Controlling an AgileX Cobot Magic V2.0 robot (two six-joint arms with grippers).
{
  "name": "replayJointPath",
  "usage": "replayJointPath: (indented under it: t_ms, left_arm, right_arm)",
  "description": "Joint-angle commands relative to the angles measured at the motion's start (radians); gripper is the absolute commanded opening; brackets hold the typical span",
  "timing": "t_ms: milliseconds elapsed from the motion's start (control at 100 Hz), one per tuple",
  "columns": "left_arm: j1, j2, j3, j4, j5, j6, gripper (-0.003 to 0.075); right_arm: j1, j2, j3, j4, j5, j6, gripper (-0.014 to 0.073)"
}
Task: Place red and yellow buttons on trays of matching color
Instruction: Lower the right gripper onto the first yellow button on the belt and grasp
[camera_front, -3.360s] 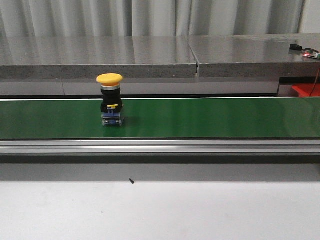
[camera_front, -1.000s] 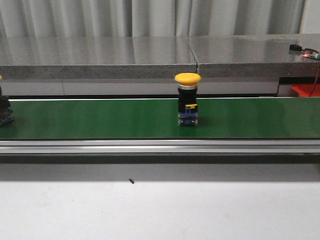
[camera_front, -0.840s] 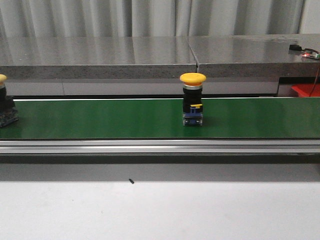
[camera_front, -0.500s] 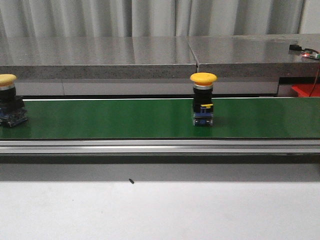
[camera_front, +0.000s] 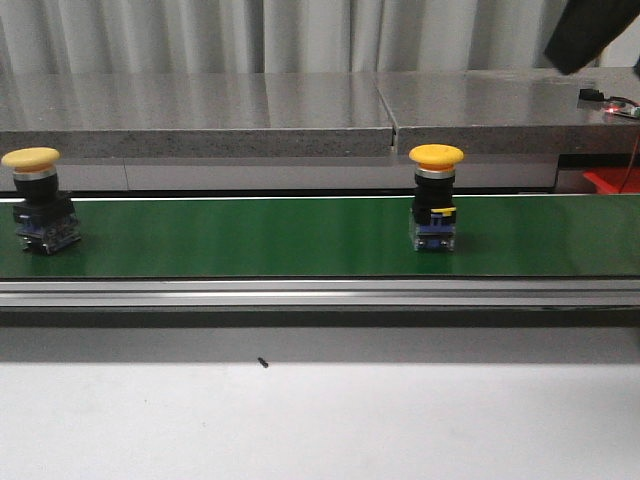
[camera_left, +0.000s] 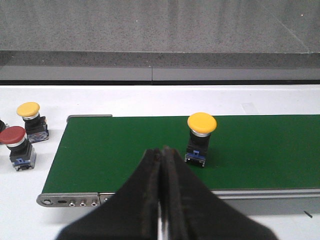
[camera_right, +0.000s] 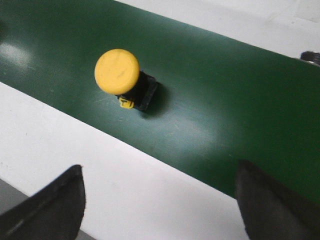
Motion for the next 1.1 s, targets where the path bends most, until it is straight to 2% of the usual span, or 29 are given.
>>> replayJointPath:
  t_ms: [0,270,820,890,1010,1090]
  left_arm:
    - [-0.005,0.009,-0.027,-0.017,-0.072,0.0,-0.002]
    - [-0.005,0.009,-0.027,-0.017,-0.072,0.0,-0.002]
    - [-0.005,0.009,-0.027,-0.017,-0.072,0.0,-0.002]
    - [-0.005,0.009,-0.027,-0.017,-0.072,0.0,-0.002]
    - [-0.005,0.009,-0.027,-0.017,-0.072,0.0,-0.002]
    - [-0.005,0.009,-0.027,-0.017,-0.072,0.0,-0.002]
  right_arm:
    - [0.035,0.039,-0.057,-0.009,-0.046,-0.015,0.0577]
    - [0.097,0.199,-0.124,-0.035,-0.059,-0.015,0.0573]
    - [0.097,0.339,-0.214,-0.068,-0.079,-0.021,0.0569]
    - [0.097,0.346,-0.214,-0.094,-0.06,-0.021,0.0533]
    - [0.096,0.348,-0.214,-0.116,-0.034,-0.021,0.0408]
    - [0.094,0.347,-0.214,-0.116,-0.034,-0.021,0.0358]
